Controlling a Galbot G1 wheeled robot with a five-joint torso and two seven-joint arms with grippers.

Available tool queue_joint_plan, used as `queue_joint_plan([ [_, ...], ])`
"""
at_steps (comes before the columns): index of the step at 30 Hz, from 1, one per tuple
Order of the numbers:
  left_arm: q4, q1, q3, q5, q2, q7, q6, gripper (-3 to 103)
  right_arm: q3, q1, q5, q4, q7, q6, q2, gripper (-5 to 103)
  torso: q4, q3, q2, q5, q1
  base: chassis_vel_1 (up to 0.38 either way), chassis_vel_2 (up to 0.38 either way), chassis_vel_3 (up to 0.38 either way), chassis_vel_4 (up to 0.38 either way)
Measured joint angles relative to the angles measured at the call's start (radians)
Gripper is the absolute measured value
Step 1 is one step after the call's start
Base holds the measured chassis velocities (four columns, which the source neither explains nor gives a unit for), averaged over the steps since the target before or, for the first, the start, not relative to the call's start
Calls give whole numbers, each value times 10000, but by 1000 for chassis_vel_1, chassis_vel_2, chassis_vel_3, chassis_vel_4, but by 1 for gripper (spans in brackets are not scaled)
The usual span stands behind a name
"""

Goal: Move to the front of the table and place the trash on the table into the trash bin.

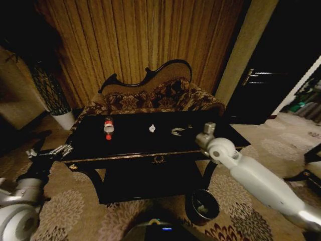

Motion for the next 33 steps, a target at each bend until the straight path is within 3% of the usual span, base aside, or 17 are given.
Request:
queue_joint_plan([
  [9,21,137,-52,31,-100,10,-33,100,-1178,992,-327,-634,342,-299,919,100,-2,-1,0,2,0,0,0,0,0],
  [11,-55,125,-12,31,-95,12,-35,100,-1612,1306,-729,-1245,514,-631,1446,100,-1,0,0,2,0,0,0,0,0],
  [16,-159,122,-13,34,-92,13,-36,100,-1809,1613,-800,-1758,1107,-1145,1884,100,-1,-1,0,2,1,0,0,0,0],
  [23,-279,148,-61,26,-116,13,-38,100,-1943,1830,-774,-2010,1663,-1565,2145,100,-1,-1,0,2,1,0,0,0,0],
  [33,-365,166,-43,24,-229,21,-39,100,-2114,2047,-453,-2004,1642,-1612,2269,100,-2,-1,0,2,0,0,0,0,0],
])
